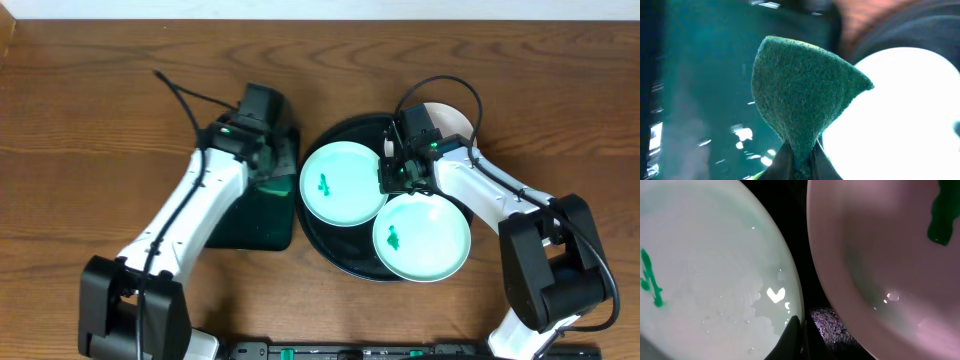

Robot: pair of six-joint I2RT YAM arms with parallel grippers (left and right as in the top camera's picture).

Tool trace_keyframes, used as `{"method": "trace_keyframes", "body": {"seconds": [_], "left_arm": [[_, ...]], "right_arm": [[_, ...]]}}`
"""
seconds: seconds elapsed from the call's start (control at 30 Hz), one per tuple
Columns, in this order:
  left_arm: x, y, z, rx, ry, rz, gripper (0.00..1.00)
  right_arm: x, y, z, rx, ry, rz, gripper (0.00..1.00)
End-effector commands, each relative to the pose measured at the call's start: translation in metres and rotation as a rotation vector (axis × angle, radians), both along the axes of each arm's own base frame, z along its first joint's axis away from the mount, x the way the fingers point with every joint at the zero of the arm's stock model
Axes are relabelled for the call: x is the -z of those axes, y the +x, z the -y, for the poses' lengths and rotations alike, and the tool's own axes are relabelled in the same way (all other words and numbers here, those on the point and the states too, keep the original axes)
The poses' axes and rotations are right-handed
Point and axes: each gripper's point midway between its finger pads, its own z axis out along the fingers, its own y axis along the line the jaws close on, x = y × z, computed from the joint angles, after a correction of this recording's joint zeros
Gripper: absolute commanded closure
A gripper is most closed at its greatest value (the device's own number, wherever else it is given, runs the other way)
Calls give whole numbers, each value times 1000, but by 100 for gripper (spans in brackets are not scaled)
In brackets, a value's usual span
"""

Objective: Clean dirty plates on tray and stack at the side
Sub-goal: 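Move the sponge with left gripper onto the left mint-green plate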

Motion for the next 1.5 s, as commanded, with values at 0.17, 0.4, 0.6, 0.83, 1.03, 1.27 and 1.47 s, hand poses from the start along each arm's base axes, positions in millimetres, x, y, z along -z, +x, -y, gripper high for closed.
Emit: {"method": "trace_keyframes", "body": {"seconds": [0.17,0.4,0.6,0.83,1.03,1.27,1.47], "left_arm": [[-17,11,51,11,-117,89,93],[11,6,61,8,-99,15,93],[31,6,75,22,-95,-13,93],[33,4,78,-22,-105,-19,93],[35,5,79,-55,-109,-23,93],[56,5,73,-84,-52,-49,93],[76,1,75,-78,-26,-90,93]], "right_arm": [[3,-5,-6,-32,6,-8,95],[3,-5,-6,-32,6,-8,99],[3,-5,-6,-31,5,-9,99],[3,-5,-6,-31,5,-8,99],[3,-5,-6,-32,5,-8,99],[3,-5,-6,-31,5,-8,99],[3,-5,-6,-32,5,-8,99]]}}
